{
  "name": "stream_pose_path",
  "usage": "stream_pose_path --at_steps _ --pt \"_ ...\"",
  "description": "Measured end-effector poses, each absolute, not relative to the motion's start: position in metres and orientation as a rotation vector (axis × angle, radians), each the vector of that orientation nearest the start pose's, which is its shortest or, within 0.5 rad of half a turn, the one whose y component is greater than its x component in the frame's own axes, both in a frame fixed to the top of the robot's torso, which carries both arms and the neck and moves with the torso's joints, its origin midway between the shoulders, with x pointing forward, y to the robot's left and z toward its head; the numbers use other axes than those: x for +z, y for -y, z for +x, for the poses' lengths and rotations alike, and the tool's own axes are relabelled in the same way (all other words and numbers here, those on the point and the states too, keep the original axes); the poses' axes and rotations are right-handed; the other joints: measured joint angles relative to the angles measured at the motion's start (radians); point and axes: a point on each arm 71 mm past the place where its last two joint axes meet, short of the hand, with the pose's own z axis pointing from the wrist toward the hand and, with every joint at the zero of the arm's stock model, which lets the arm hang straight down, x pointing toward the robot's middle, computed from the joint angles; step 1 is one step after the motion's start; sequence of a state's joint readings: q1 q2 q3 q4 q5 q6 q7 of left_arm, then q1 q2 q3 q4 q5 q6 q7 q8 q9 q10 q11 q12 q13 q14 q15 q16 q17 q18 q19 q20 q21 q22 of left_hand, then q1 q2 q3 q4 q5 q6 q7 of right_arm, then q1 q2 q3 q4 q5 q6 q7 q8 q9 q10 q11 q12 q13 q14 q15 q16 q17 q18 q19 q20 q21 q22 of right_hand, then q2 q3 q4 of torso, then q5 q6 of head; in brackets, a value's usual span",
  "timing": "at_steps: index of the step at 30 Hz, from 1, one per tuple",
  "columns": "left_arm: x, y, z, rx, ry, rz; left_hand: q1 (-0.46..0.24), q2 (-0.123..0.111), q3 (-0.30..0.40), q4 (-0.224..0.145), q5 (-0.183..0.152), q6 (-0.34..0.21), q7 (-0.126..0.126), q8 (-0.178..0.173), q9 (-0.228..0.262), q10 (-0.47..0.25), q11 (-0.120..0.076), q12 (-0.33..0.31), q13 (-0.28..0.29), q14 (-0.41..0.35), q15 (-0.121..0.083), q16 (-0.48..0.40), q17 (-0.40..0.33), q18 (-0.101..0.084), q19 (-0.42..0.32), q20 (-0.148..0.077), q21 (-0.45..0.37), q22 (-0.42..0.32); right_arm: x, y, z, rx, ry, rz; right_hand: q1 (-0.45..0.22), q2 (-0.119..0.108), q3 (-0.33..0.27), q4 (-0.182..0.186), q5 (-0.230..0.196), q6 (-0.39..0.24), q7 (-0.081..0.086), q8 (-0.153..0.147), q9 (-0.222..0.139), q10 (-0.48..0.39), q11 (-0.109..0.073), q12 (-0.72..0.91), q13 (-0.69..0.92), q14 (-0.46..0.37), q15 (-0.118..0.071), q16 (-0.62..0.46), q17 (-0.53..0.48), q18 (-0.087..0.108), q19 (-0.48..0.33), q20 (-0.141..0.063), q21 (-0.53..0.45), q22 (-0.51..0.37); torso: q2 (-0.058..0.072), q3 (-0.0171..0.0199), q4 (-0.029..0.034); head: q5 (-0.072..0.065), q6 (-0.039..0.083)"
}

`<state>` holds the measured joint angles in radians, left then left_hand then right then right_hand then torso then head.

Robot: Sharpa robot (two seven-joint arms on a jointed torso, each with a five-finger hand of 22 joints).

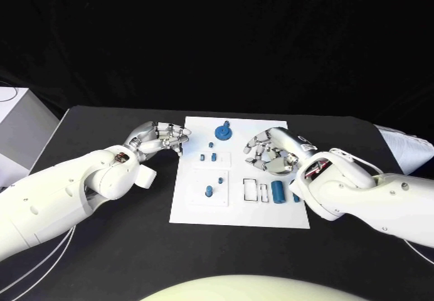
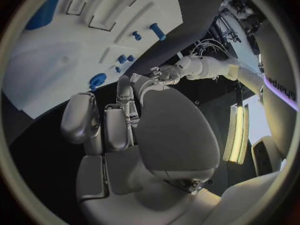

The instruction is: Assemble the parts on the task board

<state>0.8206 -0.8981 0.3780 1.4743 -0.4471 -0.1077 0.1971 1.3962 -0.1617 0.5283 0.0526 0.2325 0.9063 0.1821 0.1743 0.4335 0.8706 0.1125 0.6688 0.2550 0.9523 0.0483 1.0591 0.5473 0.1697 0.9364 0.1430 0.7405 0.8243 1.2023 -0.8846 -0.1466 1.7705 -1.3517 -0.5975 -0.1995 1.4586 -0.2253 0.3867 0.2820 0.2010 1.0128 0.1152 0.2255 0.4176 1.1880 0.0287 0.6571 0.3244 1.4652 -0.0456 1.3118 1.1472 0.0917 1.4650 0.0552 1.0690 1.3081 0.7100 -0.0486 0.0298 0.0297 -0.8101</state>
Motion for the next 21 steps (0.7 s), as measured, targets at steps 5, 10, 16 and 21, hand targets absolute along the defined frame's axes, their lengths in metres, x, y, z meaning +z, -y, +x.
stream_pose_path --at_steps 5,10,16,21 --pt "-0.224 -0.255 0.473 -1.454 -1.606 -0.966 0.000 0.000 0.000 0.000 0.000 0.000 0.000 0.000 0.000 0.000 0.000 0.000 0.000 0.000 0.000 0.000 0.000 0.000 0.000 0.000 0.000 0.000 -0.192 0.193 0.427 0.782 -1.700 0.173 -0.085 0.008 0.015 0.002 0.000 -0.030 -0.012 0.078 0.048 0.042 0.005 0.426 0.536 0.001 -0.001 0.017 0.022 0.000 0.001 -0.002 0.044 0.000 -0.005 0.0011 -0.0012 -0.008 0.002" --pt "-0.226 -0.255 0.473 -1.452 -1.609 -0.970 0.000 0.000 0.000 0.000 0.000 0.000 0.000 0.000 0.000 0.000 0.000 0.000 0.000 0.000 0.000 0.000 0.000 0.000 0.000 0.000 -0.004 -0.002 -0.201 0.222 0.423 0.717 -1.844 0.291 -0.199 0.019 0.006 0.009 0.043 -0.049 -0.010 0.103 0.061 0.146 -0.006 0.614 0.808 0.001 -0.001 0.068 0.089 -0.015 0.001 -0.002 0.107 0.000 -0.009 0.0022 -0.0012 -0.020 0.002" --pt "-0.227 -0.256 0.472 -1.451 -1.610 -0.972 0.000 0.000 0.000 0.000 0.000 0.000 0.000 0.000 0.000 0.000 0.000 0.000 0.000 0.000 0.000 0.000 0.000 0.000 0.000 0.000 -0.004 -0.002 -0.212 0.249 0.415 0.594 -1.979 0.405 -0.304 0.035 -0.066 0.010 0.200 -0.044 -0.016 0.129 0.075 0.221 -0.016 0.716 0.968 0.002 -0.009 0.122 0.159 -0.016 0.001 -0.009 0.155 0.000 -0.011 0.0022 -0.0035 -0.039 0.002" --pt "-0.227 -0.254 0.472 -1.455 -1.611 -0.971 0.000 0.000 0.000 0.000 0.000 0.000 0.000 0.000 0.000 0.000 0.000 0.000 0.000 0.000 0.000 0.000 0.000 0.000 0.000 0.000 -0.004 -0.002 -0.217 0.257 0.409 0.512 -2.049 0.454 -0.372 0.037 -0.115 0.011 0.200 -0.024 -0.036 0.158 0.091 0.243 -0.026 0.745 0.984 0.002 -0.016 0.145 0.161 -0.027 0.000 -0.015 0.166 0.000 -0.013 0.0015 -0.0050 -0.047 -0.001"
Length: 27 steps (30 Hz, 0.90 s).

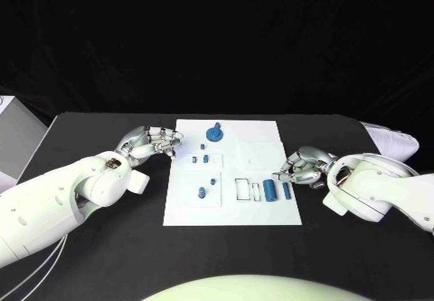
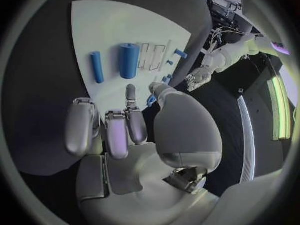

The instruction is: Assemble the parts on the task board

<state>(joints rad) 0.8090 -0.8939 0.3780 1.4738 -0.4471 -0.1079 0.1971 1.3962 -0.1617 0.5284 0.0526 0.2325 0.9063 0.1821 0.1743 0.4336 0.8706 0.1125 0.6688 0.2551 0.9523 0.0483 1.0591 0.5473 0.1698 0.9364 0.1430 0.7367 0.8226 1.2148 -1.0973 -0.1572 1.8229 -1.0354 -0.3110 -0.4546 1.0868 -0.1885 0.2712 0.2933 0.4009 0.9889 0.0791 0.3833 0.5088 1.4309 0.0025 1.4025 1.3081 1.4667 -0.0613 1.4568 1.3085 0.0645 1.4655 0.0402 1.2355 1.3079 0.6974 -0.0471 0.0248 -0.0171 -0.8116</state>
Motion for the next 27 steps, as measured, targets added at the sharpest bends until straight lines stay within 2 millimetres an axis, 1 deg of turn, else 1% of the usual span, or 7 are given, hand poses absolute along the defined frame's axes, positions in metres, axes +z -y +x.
stream_pose_path --at_steps 3,6,8,9,11,15,27 --pt "-0.227 -0.253 0.472 -1.458 -1.611 -0.970 0.000 0.000 0.000 0.000 0.000 0.000 0.000 0.000 0.000 0.000 0.000 0.000 -0.001 0.000 0.000 0.000 0.000 0.000 0.000 0.000 0.000 -0.001 -0.220 0.259 0.407 0.465 -2.081 0.470 -0.049 0.004 -0.040 0.001 0.000 0.010 -0.010 0.024 0.019 0.009 -0.009 0.010 0.000 -0.001 -0.008 0.008 0.000 -0.003 0.001 -0.001 0.011 0.000 0.000 -0.0005 0.0001 -0.005 -0.002" --pt "-0.227 -0.253 0.471 -1.459 -1.612 -0.969 0.000 0.000 0.000 0.000 0.000 0.000 0.000 0.000 0.000 0.000 0.000 0.000 -0.001 0.000 0.000 0.000 0.000 0.000 0.000 0.000 0.000 -0.001 -0.222 0.260 0.405 0.419 -2.108 0.475 -0.106 0.020 -0.100 0.002 0.000 0.015 -0.015 0.055 0.048 0.014 -0.014 0.010 0.000 0.000 -0.011 0.013 0.000 -0.003 0.001 -0.008 0.012 0.000 0.000 -0.0012 0.0004 -0.009 -0.005" --pt "-0.227 -0.253 0.471 -1.460 -1.612 -0.969 0.000 0.000 -0.004 0.004 0.000 0.000 0.000 0.000 0.000 0.000 0.000 0.000 -0.001 0.000 0.000 0.000 0.000 0.000 0.000 0.000 -0.003 -0.002 -0.224 0.259 0.405 0.392 -2.126 0.473 -0.117 0.032 -0.143 0.002 -0.011 0.019 -0.019 0.078 0.069 0.018 -0.018 0.010 0.000 -0.002 -0.016 0.017 0.000 -0.003 0.001 -0.009 0.020 0.000 0.000 -0.0012 0.0008 -0.011 -0.006" --pt "-0.226 -0.253 0.471 -1.460 -1.612 -0.968 0.000 0.000 -0.004 0.004 0.000 0.000 0.000 0.000 -0.001 0.000 0.000 0.000 -0.001 0.000 0.000 0.000 0.000 0.000 0.000 0.000 -0.004 -0.002 -0.225 0.259 0.404 0.382 -2.133 0.470 -0.117 0.032 -0.158 0.002 -0.013 0.019 -0.019 0.084 0.077 0.019 -0.019 0.010 0.000 -0.002 -0.016 0.017 0.000 -0.003 0.000 -0.015 0.023 0.000 0.000 -0.0013 0.0009 -0.013 -0.006" --pt "-0.226 -0.252 0.471 -1.461 -1.612 -0.968 0.000 0.000 -0.004 0.004 0.000 0.000 0.000 0.000 -0.001 0.000 0.000 0.000 -0.002 0.000 0.000 0.000 0.000 0.000 0.000 0.000 -0.004 -0.002 -0.228 0.256 0.404 0.366 -2.150 0.464 -0.121 0.036 -0.185 0.002 -0.014 0.016 -0.022 0.093 0.089 0.019 -0.019 0.010 0.000 -0.002 -0.016 0.017 0.000 -0.004 0.001 -0.015 0.023 0.000 0.000 -0.0018 0.0010 -0.016 -0.007" --pt "-0.226 -0.252 0.470 -1.464 -1.613 -0.966 0.000 0.000 -0.004 0.004 0.000 0.000 0.000 0.000 -0.001 0.000 0.000 0.000 -0.002 0.000 0.000 0.000 0.000 0.000 0.000 0.000 -0.004 -0.002 -0.234 0.248 0.403 0.343 -2.183 0.446 -0.114 0.051 -0.218 0.002 -0.014 0.013 -0.025 0.101 0.103 0.020 -0.019 0.010 0.000 -0.002 -0.016 0.017 0.000 -0.004 0.001 -0.015 0.023 0.000 0.000 -0.0025 0.0010 -0.019 -0.008" --pt "-0.225 -0.251 0.470 -1.467 -1.614 -0.963 -0.005 0.005 -0.007 0.007 0.000 0.000 0.000 0.000 -0.001 0.000 0.000 0.000 -0.002 0.000 0.000 0.000 0.000 0.000 0.004 0.004 -0.004 -0.004 -0.242 0.234 0.406 0.290 -2.208 0.379 -0.105 0.060 -0.255 0.002 -0.024 0.002 -0.027 0.108 0.117 0.019 -0.019 0.005 0.000 -0.002 -0.016 0.017 0.000 -0.003 0.001 -0.015 0.023 0.000 0.000 -0.0018 0.0015 -0.019 -0.014"
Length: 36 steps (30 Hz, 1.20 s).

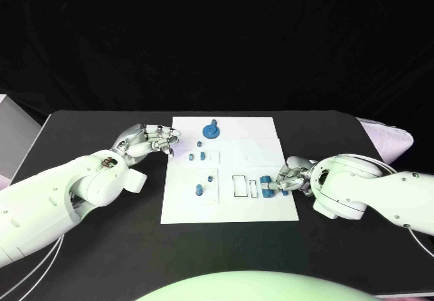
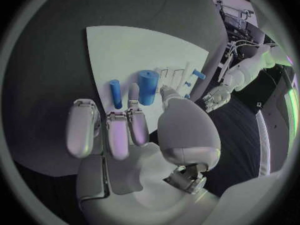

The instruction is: Assemble the parts on the task board

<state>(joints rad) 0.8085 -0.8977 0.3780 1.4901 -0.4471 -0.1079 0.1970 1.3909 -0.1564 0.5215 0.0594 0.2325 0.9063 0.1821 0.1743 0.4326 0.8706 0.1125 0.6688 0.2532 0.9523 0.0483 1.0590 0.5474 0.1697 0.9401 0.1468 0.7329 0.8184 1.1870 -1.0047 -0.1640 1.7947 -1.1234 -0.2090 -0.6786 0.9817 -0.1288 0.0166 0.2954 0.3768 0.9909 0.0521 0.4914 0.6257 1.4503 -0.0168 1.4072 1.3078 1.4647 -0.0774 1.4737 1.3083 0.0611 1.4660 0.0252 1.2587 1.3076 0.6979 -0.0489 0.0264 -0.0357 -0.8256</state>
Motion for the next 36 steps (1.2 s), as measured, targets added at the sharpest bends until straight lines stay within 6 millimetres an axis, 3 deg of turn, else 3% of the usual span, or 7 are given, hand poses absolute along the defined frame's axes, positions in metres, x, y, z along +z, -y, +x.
stream_pose_path --at_steps 11,19,23,36 --pt "-0.224 -0.252 0.469 -1.466 -1.614 -0.963 0.000 0.000 0.003 0.003 0.000 0.000 0.000 0.000 -0.001 -0.004 0.004 0.000 0.000 0.000 0.000 0.000 0.000 0.000 0.000 0.000 -0.004 -0.001 -0.245 0.222 0.411 0.266 -2.175 0.292 0.014 0.010 -0.018 0.000 0.000 -0.005 0.005 0.004 0.007 0.000 0.000 0.000 0.000 0.000 0.000 0.000 0.000 0.000 0.000 0.000 0.000 0.000 0.001 0.0019 -0.0005 0.000 -0.002" --pt "-0.225 -0.252 0.469 -1.466 -1.614 -0.963 0.000 0.000 0.003 0.003 0.000 0.000 0.000 0.000 -0.001 -0.004 0.004 0.000 -0.001 0.000 0.000 0.000 0.000 0.000 0.000 0.000 -0.004 -0.001 -0.249 0.217 0.414 0.252 -2.158 0.251 0.051 0.012 -0.034 0.000 0.001 -0.013 0.004 0.008 0.017 0.000 0.000 -0.007 0.000 0.000 0.000 0.004 0.000 0.000 0.000 0.000 -0.006 0.000 0.001 0.0019 -0.0006 0.008 -0.005" --pt "-0.225 -0.252 0.469 -1.465 -1.614 -0.963 0.000 0.000 0.003 0.003 0.000 0.000 0.000 0.000 -0.001 -0.004 0.004 0.000 -0.001 0.000 0.000 0.000 0.000 0.000 0.000 0.000 -0.004 -0.001 -0.249 0.215 0.414 0.247 -2.151 0.236 0.078 0.022 -0.034 0.000 0.031 -0.020 0.005 0.008 0.023 0.000 0.000 -0.012 0.000 0.000 0.000 0.004 0.000 0.000 0.000 0.000 -0.006 0.000 0.000 0.0019 -0.0009 0.008 -0.006" --pt "-0.224 -0.252 0.469 -1.465 -1.615 -0.963 0.000 0.000 0.003 0.003 0.000 0.000 0.000 0.000 -0.001 -0.004 0.004 0.000 -0.001 0.000 0.000 0.000 0.000 0.000 0.000 0.000 -0.004 -0.003 -0.248 0.213 0.414 0.243 -2.127 0.198 0.155 0.025 -0.014 -0.003 0.149 -0.031 0.009 0.003 0.026 0.000 0.000 -0.015 0.000 0.000 0.000 0.004 0.000 0.000 0.000 0.000 -0.006 0.001 0.000 0.0008 -0.0006 0.008 -0.004"
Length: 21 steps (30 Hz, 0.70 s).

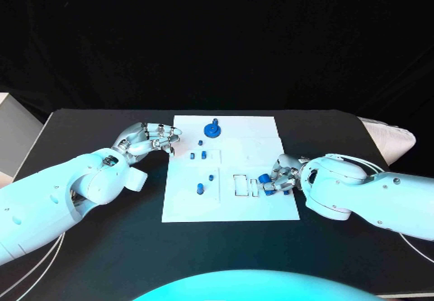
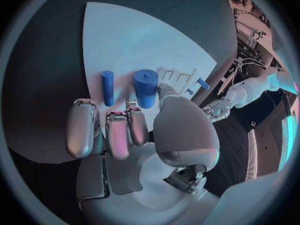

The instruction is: Assemble the parts on the task board

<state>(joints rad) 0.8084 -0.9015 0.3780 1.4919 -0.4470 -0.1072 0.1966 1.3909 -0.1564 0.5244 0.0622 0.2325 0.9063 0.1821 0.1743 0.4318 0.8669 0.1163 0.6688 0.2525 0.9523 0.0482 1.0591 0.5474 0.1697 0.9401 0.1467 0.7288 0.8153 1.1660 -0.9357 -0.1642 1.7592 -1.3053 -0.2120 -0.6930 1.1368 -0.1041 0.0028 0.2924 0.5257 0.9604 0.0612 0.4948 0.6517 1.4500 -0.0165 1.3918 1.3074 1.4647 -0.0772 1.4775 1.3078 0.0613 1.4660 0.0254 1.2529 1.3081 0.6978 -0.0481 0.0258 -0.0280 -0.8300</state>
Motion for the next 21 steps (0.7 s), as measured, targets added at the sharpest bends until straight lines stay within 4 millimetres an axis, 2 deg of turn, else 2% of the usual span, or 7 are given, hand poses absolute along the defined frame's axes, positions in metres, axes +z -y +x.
stream_pose_path --at_steps 5,11,21 --pt "-0.224 -0.252 0.469 -1.465 -1.615 -0.963 0.000 0.000 0.000 0.000 0.000 0.000 0.000 0.000 0.000 0.000 0.000 0.000 0.000 0.000 0.000 0.000 0.000 0.000 0.000 0.000 0.000 0.000 -0.247 0.217 0.410 0.249 -2.123 0.225 0.005 0.003 0.011 0.000 0.028 -0.001 0.001 -0.005 0.000 0.000 0.000 0.000 0.000 0.000 0.000 0.004 0.000 0.000 0.000 0.000 0.014 0.000 0.000 0.0003 0.0000 0.000 0.000" --pt "-0.225 -0.252 0.469 -1.467 -1.618 -0.966 0.000 0.000 -0.002 0.002 0.000 0.000 0.000 0.000 0.000 0.000 0.000 0.000 0.000 0.000 0.000 0.000 0.000 0.000 0.000 0.000 -0.004 -0.001 -0.239 0.220 0.408 0.285 -2.123 0.306 0.006 0.004 0.013 0.000 0.040 0.002 -0.001 -0.003 0.000 0.000 0.000 0.000 0.001 0.000 0.000 0.009 0.000 0.000 0.000 0.000 0.022 0.000 0.000 -0.0001 -0.0001 -0.004 0.000" --pt "-0.226 -0.252 0.469 -1.474 -1.626 -0.978 0.000 0.000 -0.003 0.003 0.000 0.000 0.000 0.000 0.000 0.000 0.000 0.000 -0.001 0.000 0.000 0.000 0.000 0.000 0.000 0.000 -0.004 -0.001 -0.222 0.210 0.404 0.393 -2.126 0.418 0.014 0.004 0.024 0.000 0.051 0.002 -0.002 -0.003 -0.003 0.000 0.000 0.000 0.001 0.000 0.000 0.009 0.000 0.000 0.000 0.000 0.023 0.000 -0.001 0.0010 -0.0006 -0.006 0.002"
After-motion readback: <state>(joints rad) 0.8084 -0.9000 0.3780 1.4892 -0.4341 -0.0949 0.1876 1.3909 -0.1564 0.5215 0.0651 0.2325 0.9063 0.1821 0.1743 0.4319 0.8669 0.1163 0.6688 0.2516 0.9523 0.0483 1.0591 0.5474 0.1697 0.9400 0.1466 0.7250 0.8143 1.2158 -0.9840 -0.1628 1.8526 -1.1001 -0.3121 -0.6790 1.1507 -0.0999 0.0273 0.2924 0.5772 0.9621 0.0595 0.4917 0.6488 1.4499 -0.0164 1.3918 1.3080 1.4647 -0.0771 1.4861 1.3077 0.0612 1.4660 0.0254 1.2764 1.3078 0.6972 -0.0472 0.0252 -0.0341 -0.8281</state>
